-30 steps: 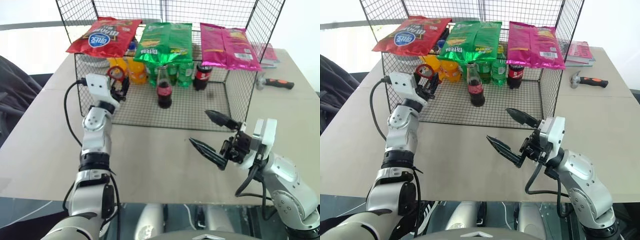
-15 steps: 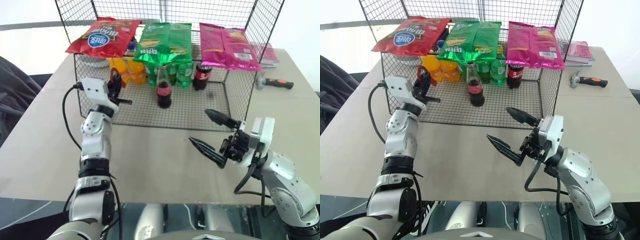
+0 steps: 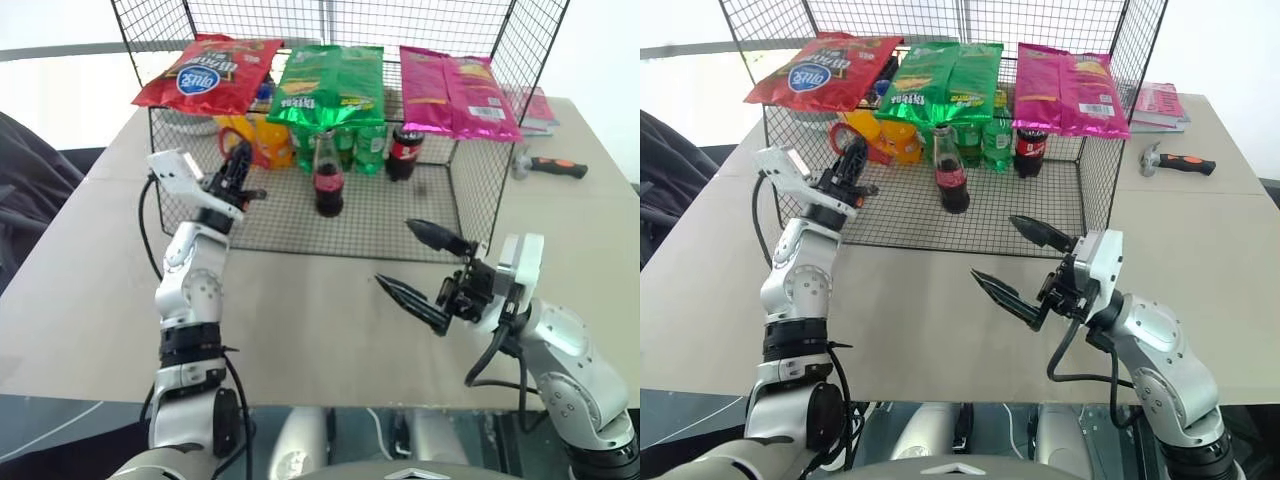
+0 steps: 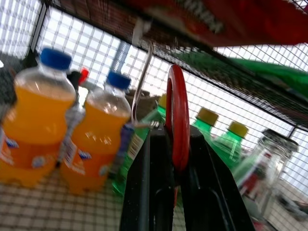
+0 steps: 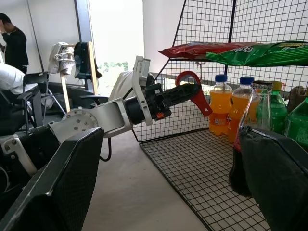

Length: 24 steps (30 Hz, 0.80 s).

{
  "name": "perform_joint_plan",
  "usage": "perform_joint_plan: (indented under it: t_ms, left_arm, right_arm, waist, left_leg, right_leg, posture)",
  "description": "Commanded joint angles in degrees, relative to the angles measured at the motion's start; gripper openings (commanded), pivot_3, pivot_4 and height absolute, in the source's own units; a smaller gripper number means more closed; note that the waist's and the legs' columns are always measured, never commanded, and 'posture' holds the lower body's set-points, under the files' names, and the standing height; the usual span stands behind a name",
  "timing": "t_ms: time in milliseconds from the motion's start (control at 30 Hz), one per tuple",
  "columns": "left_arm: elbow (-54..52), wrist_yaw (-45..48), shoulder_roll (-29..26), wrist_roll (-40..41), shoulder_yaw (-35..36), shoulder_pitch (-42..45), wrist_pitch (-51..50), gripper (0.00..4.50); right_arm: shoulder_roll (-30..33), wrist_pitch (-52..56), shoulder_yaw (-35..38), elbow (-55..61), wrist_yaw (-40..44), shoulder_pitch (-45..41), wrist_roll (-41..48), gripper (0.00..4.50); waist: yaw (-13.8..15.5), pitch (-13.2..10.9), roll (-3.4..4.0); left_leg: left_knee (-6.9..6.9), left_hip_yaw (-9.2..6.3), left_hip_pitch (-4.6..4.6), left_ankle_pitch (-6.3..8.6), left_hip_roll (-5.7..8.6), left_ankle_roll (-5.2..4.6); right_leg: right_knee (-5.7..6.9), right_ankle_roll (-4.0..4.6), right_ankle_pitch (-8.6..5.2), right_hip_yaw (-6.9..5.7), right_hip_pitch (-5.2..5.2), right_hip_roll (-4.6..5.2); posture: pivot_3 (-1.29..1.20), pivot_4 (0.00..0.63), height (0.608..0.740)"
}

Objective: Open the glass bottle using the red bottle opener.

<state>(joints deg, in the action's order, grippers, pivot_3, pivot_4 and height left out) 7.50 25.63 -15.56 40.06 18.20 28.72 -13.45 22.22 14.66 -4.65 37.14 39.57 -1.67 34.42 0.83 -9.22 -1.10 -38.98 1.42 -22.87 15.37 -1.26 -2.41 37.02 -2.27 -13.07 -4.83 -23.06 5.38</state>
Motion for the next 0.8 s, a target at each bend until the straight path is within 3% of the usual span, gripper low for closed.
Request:
perform_joint_plan:
  t_ms: [33,300,433,567,800]
  left_arm:
    - [-5.3,2.9,-0.2,5.6,1.2,0.0,-3.6,0.07]
    - [-13.2,8.1,-1.9,23.7,4.4,-3.3,-17.4,0.07]
    - [-17.7,11.8,-4.5,30.8,0.2,-6.1,-28.2,0.07]
    - [-18.9,14.5,-5.0,31.4,-4.8,-6.1,-33.1,0.07]
    - [-16.2,19.4,-4.2,27.8,-11.8,-3.1,-35.7,0.07]
  right_arm:
    - [-0.1,-1.4,0.0,1.6,0.1,-0.3,0.0,4.5]
    - [0.8,-1.0,1.4,0.7,0.3,-0.8,-0.2,4.5]
    - [0.7,5.4,1.1,0.8,-4.0,-4.1,2.1,4.5]
    - [3.4,16.1,-0.2,1.6,-6.5,-7.3,5.9,4.5]
    - [6.3,37.3,0.6,0.2,-13.2,-15.1,20.2,4.5]
  waist:
    - [0.0,0.0,0.0]
    - [-0.1,0.0,0.01]
    - [-0.2,0.0,0.03]
    - [0.1,0.0,0.03]
    - [-0.1,0.0,0.07]
  left_leg:
    - [0.0,-0.01,0.0,0.0,0.0,0.0]
    - [-0.01,0.01,0.01,-0.05,-0.01,0.09]
    - [-0.01,0.02,0.03,-0.04,-0.02,0.08]
    - [-0.05,-0.01,0.03,-0.06,0.0,0.11]
    - [-0.06,0.0,0.02,0.02,0.0,-0.03]
  right_leg:
    - [0.0,0.0,0.0,-0.01,0.0,0.0]
    - [0.0,0.0,0.0,0.03,0.01,-0.01]
    - [0.0,0.0,-0.01,0.06,0.0,-0.01]
    - [0.01,0.01,-0.01,0.02,0.04,0.0]
    - [0.01,0.04,-0.01,0.06,0.02,-0.04]
  posture:
    - [0.0,0.15,0.709]
    - [0.0,0.15,0.709]
    - [0.0,0.15,0.709]
    - [0.0,0.15,0.709]
    - [0.0,0.15,0.709]
